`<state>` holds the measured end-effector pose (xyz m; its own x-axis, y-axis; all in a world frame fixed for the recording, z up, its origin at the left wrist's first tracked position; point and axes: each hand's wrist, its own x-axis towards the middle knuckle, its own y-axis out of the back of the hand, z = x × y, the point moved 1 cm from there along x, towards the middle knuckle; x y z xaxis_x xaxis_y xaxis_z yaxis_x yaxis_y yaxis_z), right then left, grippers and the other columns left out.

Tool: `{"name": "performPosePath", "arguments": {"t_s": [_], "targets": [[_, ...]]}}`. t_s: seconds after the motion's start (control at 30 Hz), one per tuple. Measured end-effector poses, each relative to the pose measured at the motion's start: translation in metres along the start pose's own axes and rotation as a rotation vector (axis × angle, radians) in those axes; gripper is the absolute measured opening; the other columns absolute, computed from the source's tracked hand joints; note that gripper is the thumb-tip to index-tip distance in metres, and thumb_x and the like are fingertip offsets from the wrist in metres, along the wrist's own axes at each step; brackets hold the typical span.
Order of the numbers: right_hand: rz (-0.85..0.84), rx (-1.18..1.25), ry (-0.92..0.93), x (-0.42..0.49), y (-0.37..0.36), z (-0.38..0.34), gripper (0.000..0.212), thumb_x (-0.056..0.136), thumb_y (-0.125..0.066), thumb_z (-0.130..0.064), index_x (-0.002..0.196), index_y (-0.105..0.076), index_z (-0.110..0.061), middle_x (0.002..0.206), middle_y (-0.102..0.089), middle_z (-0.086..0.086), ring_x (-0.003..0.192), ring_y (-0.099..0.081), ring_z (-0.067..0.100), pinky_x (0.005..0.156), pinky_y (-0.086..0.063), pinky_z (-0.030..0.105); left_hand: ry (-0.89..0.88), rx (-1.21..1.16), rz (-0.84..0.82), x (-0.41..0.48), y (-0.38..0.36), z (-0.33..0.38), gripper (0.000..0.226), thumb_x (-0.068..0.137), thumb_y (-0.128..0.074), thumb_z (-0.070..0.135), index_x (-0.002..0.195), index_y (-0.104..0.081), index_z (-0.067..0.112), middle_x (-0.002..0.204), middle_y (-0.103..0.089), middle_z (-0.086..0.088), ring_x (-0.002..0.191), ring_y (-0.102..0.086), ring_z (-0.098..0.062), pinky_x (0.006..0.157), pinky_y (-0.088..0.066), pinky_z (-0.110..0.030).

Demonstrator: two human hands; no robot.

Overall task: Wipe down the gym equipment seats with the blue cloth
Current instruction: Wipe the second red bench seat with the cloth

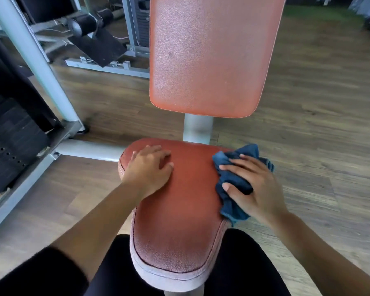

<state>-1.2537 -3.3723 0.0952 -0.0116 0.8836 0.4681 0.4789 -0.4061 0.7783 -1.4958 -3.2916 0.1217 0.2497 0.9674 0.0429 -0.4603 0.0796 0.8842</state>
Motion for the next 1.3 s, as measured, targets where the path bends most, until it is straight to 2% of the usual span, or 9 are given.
{"name": "performPosePath", "arguments": {"t_s": [0.1,0.2,0.3,0.43,0.67,0.83,0.97,1.13,1.3], "targets": [[0.064,0.086,0.111,-0.015,-0.004,-0.018,0.039,0.078,-0.058,-0.049,0.107,-0.073,-0.028,0.119,-0.066,-0.008,0.124,-0.053,0.016,0.103,-0.042,0.046,0.024,0.069,-0.189,-0.028,-0.004,0.012,0.055,0.097,-0.040,0.045,0.148,-0.027,0.030,0.159,-0.014,0.005,0.147,-0.002,-0.015,0.119,0.002,-0.039],[0.159,0.123,0.221,-0.024,-0.011,-0.027,0.039,0.081,-0.057,-0.045,0.105,-0.074,-0.020,0.117,-0.067,-0.002,0.121,-0.056,0.021,0.099,-0.044,0.047,0.050,0.084,-0.237,-0.039,-0.008,0.017,0.055,0.100,-0.025,0.047,0.151,-0.011,0.033,0.160,0.002,0.008,0.146,0.010,-0.012,0.116,0.011,-0.039],[0.209,0.121,0.319,-0.022,-0.015,-0.016,0.047,0.088,-0.048,-0.048,0.106,-0.074,-0.013,0.113,-0.069,0.005,0.116,-0.059,0.027,0.094,-0.048,0.047,0.056,0.105,-0.232,-0.040,-0.008,0.018,0.055,0.100,-0.022,0.047,0.152,-0.010,0.033,0.160,0.003,0.007,0.146,0.012,-0.012,0.116,0.012,-0.039],[0.199,0.091,0.372,-0.016,-0.011,0.006,0.053,0.090,-0.045,-0.051,0.107,-0.073,-0.010,0.113,-0.068,0.009,0.117,-0.059,0.029,0.095,-0.049,0.046,0.051,0.121,-0.244,-0.043,-0.008,0.018,0.055,0.100,-0.021,0.047,0.152,-0.009,0.032,0.160,0.003,0.007,0.146,0.011,-0.013,0.117,0.011,-0.039],[0.174,0.142,0.149,-0.022,-0.007,-0.019,0.044,0.075,-0.060,-0.046,0.106,-0.074,-0.019,0.116,-0.067,-0.001,0.122,-0.055,0.022,0.098,-0.044,0.050,0.048,0.155,-0.244,-0.044,-0.008,0.018,0.056,0.100,-0.020,0.047,0.152,-0.008,0.031,0.160,0.003,0.005,0.146,0.009,-0.015,0.118,0.009,-0.041],[0.192,0.230,0.194,-0.037,-0.014,-0.051,0.046,0.073,-0.061,-0.051,0.104,-0.075,-0.019,0.116,-0.067,-0.003,0.123,-0.054,0.021,0.102,-0.042,0.047,0.052,0.137,-0.239,-0.044,-0.006,0.018,0.055,0.100,-0.021,0.047,0.152,-0.010,0.032,0.160,0.002,0.005,0.146,0.009,-0.015,0.117,0.009,-0.040],[0.228,0.157,0.314,-0.027,-0.015,-0.021,0.044,0.082,-0.056,-0.048,0.102,-0.075,-0.013,0.110,-0.070,0.003,0.116,-0.060,0.024,0.099,-0.046,0.042,0.048,0.126,-0.239,-0.046,-0.005,0.020,0.054,0.100,-0.022,0.047,0.151,-0.011,0.034,0.160,0.001,0.005,0.146,0.009,-0.014,0.117,0.009,-0.039],[0.230,0.080,0.199,-0.013,-0.007,0.011,0.037,0.080,-0.061,-0.042,0.100,-0.076,-0.014,0.108,-0.071,0.002,0.115,-0.060,0.023,0.096,-0.048,0.044,0.044,0.120,-0.241,-0.046,-0.004,0.021,0.054,0.100,-0.022,0.047,0.151,-0.011,0.034,0.160,0.001,0.005,0.146,0.008,-0.014,0.117,0.009,-0.039],[0.208,0.182,0.124,-0.028,-0.012,-0.033,0.035,0.073,-0.066,-0.042,0.100,-0.076,-0.021,0.112,-0.069,-0.004,0.121,-0.056,0.018,0.100,-0.044,0.047,0.042,0.131,-0.227,-0.045,-0.006,0.019,0.054,0.100,-0.023,0.047,0.151,-0.012,0.034,0.160,0.000,0.005,0.147,0.007,-0.015,0.118,0.008,-0.040]]}}
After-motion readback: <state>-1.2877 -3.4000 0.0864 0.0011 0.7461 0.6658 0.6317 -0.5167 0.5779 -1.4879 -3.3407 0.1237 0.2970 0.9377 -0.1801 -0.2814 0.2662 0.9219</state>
